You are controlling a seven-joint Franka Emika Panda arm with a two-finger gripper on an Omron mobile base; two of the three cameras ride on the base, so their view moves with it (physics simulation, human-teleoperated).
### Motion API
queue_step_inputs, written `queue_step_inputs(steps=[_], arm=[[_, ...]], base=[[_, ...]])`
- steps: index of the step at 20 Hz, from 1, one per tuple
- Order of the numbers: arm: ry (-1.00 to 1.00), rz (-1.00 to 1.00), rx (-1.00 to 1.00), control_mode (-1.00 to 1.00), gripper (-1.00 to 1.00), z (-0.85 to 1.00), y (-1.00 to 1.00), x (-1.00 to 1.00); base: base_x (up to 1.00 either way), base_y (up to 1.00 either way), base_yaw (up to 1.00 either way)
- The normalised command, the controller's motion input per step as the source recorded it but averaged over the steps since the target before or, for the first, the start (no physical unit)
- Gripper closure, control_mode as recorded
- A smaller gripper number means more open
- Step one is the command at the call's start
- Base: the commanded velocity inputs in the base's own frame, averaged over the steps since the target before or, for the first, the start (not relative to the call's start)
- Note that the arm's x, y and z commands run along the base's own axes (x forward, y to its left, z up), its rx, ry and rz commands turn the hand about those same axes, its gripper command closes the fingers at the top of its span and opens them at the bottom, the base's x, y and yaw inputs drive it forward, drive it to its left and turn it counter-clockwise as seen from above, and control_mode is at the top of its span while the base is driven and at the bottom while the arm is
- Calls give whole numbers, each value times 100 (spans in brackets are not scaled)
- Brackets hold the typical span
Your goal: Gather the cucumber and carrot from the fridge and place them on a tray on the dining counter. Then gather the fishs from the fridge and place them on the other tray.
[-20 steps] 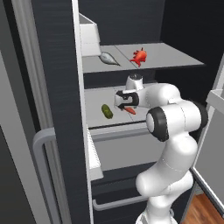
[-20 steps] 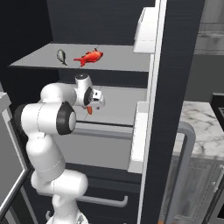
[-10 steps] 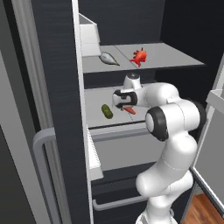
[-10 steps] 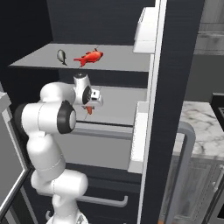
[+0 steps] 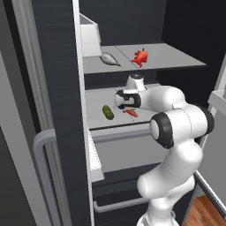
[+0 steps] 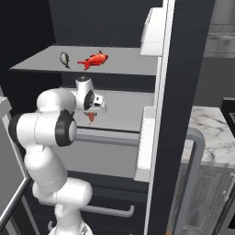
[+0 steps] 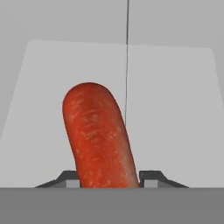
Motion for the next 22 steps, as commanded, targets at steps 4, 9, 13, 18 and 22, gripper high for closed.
queue_step_inputs(steps=[4,9,13,18,22], arm=[[-5,0,5,-100,100,0,0,-78],[-3,0,4,-100,100,7,0,-88],[0,0,5,-100,100,39,0,-92],[0,-2,3,-100,100,37,0,-79],[5,-4,0,-100,100,10,2,-15]], base=[[0,0,0],[0,0,0],[0,0,0],[0,0,0],[0,0,0]])
